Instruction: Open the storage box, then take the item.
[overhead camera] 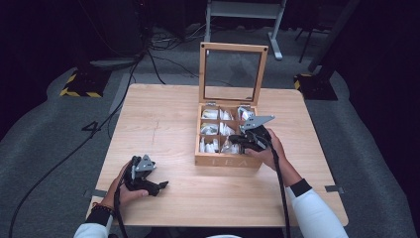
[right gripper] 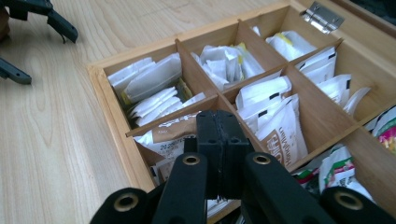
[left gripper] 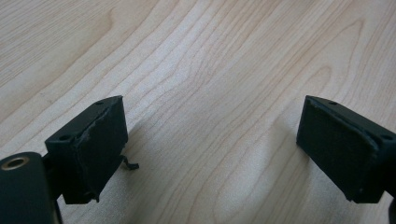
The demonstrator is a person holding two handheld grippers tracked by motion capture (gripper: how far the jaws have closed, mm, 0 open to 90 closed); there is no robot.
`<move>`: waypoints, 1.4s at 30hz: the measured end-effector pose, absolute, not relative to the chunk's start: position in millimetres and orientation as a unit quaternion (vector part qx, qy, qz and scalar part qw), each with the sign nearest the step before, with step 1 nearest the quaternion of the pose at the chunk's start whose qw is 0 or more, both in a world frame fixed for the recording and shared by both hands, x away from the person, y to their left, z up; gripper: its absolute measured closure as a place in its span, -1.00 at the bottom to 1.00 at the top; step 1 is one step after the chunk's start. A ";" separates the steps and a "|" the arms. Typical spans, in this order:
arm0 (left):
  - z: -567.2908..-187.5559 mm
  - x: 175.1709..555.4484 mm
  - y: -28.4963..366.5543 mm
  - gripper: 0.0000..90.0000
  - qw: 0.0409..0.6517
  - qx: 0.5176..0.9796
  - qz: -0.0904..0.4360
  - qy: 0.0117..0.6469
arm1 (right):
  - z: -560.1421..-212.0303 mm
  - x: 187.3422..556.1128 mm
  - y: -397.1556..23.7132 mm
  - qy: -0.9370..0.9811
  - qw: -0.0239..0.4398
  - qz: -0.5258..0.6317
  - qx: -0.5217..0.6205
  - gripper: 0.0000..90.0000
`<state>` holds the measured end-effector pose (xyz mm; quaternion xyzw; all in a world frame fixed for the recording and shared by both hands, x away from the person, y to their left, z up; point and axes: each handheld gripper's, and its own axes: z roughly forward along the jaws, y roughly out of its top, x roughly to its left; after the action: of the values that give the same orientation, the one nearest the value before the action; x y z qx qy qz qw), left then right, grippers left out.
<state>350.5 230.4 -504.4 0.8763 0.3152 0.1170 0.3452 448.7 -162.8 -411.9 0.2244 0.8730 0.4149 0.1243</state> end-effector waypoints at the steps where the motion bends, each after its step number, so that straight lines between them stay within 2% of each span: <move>1: -504.5 350.3 230.3 -0.79 0.346 0.876 0.117 0.316 | -410.4 448.6 -163.8 0.871 0.125 0.418 0.224 1.00; 20: -504.5 349.2 230.0 -0.79 0.346 0.874 0.118 0.322 | -374.6 432.2 -187.6 0.843 0.139 0.477 0.205 1.00; 42: -504.5 349.2 230.0 -0.79 0.346 0.874 0.118 0.322 | -371.9 389.3 -181.9 0.855 0.122 0.482 0.145 1.00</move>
<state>349.2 230.0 -504.5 0.8736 0.3217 0.1178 0.3456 389.3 -181.9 -371.9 0.1454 0.8553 0.4820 0.1221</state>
